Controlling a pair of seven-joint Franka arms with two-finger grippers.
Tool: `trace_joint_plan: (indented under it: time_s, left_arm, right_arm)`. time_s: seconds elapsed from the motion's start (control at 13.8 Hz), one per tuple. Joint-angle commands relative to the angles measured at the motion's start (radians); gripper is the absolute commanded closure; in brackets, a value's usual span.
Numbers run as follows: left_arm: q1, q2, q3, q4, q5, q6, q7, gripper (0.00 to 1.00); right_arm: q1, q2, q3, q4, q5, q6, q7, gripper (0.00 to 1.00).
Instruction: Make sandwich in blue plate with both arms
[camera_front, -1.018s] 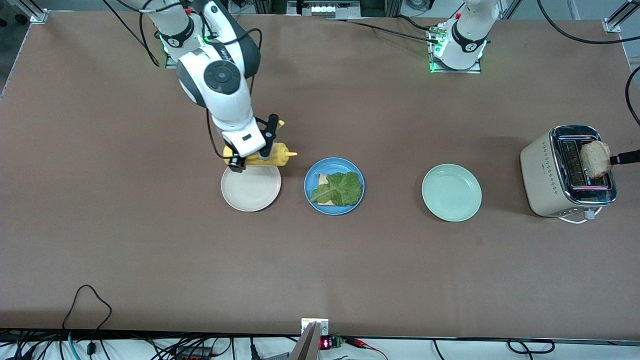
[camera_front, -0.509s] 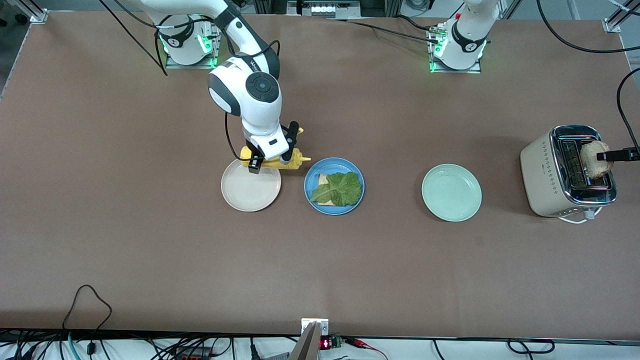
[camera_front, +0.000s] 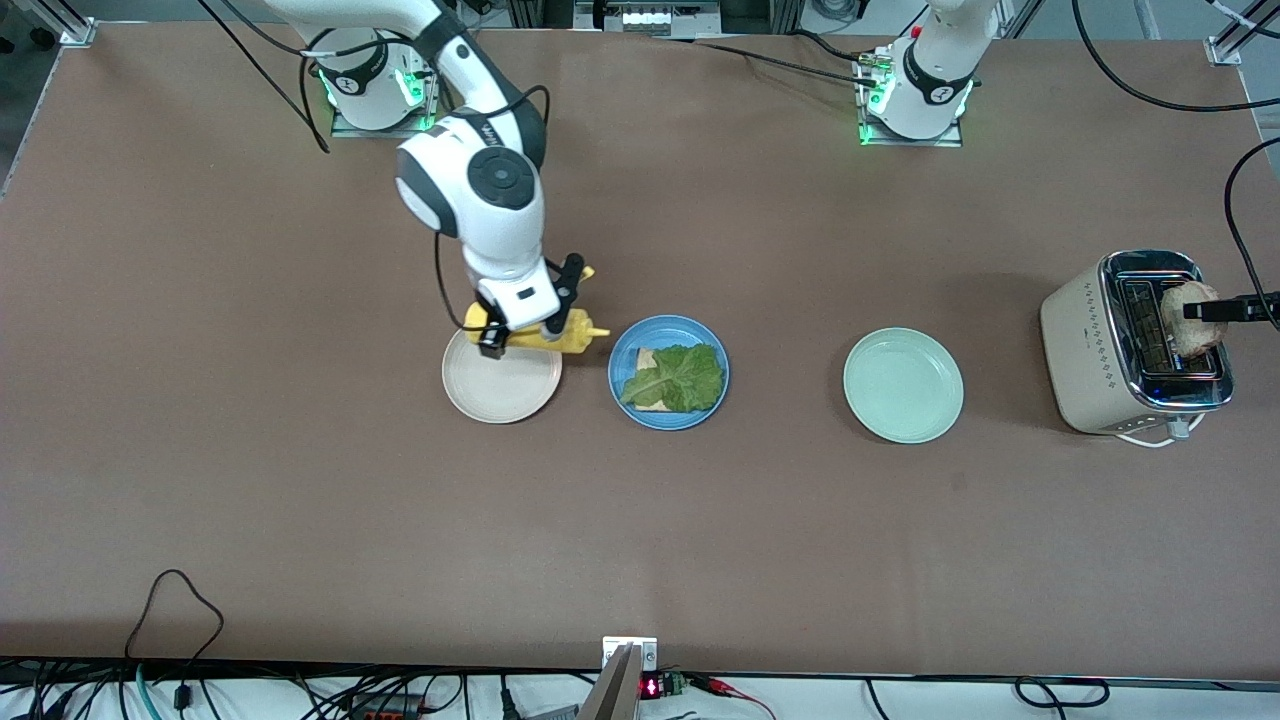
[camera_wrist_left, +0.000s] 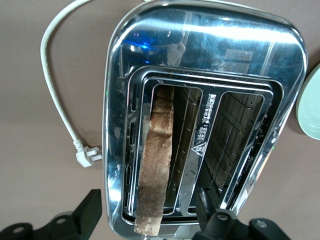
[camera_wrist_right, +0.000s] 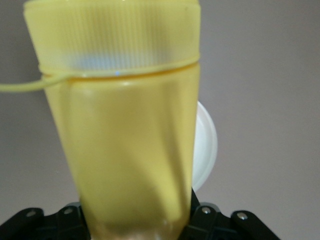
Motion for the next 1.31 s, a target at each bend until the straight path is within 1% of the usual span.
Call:
trace_joint_plan:
  time_s: [0.0, 0.29, 0.44, 0.51, 0.58, 0.73, 0.87, 0.95, 1.02, 1.09, 1.24]
  left_arm:
    - [0.005, 0.017, -0.005, 0.031, -0.005, -0.017, 0.018, 0.22]
    - [0.005, 0.023, -0.005, 0.033, -0.005, -0.016, 0.015, 0.30]
    - [0.002, 0.023, -0.005, 0.034, -0.003, -0.016, 0.011, 0.38]
    - [0.002, 0.023, -0.005, 0.034, -0.003, -0.017, 0.012, 0.45]
    - [0.002, 0.023, -0.005, 0.034, -0.003, -0.017, 0.015, 0.49]
    - [0.004, 0.025, -0.007, 0.033, -0.003, -0.017, 0.020, 0.59]
    - [0.004, 0.028, -0.007, 0.033, -0.003, -0.019, 0.023, 0.73]
    - [0.004, 0.028, -0.007, 0.033, -0.005, -0.019, 0.024, 0.79]
    - [0.004, 0.028, -0.007, 0.034, -0.003, -0.019, 0.024, 0.83]
    - [0.004, 0.026, -0.007, 0.034, -0.003, -0.020, 0.029, 0.90]
    - [0.007, 0.023, -0.007, 0.043, -0.003, -0.023, 0.070, 0.96]
  right_arm:
    - [-0.087, -0.107, 0.017, -0.044, 0.071, -0.019, -0.089, 1.00]
    - [-0.257, -0.211, 0.025, -0.051, 0.292, -0.095, -0.422, 1.00]
    - [-0.351, -0.253, 0.025, -0.053, 0.404, -0.143, -0.598, 1.00]
    - [-0.407, -0.268, 0.025, -0.055, 0.454, -0.160, -0.696, 1.00]
    - [-0.452, -0.279, 0.025, -0.055, 0.511, -0.181, -0.790, 1.00]
    - [-0.555, -0.285, 0.026, -0.055, 0.586, -0.209, -0.950, 1.00]
    - [-0.679, -0.285, 0.054, -0.056, 0.681, -0.236, -1.138, 1.00]
    - [-0.733, -0.282, 0.060, -0.058, 0.730, -0.264, -1.221, 1.00]
    - [-0.789, -0.279, 0.060, -0.062, 0.784, -0.291, -1.309, 1.00]
    - [-0.837, -0.274, 0.060, -0.070, 0.821, -0.314, -1.388, 1.00]
    - [-0.921, -0.247, 0.060, -0.079, 0.882, -0.344, -1.569, 1.00]
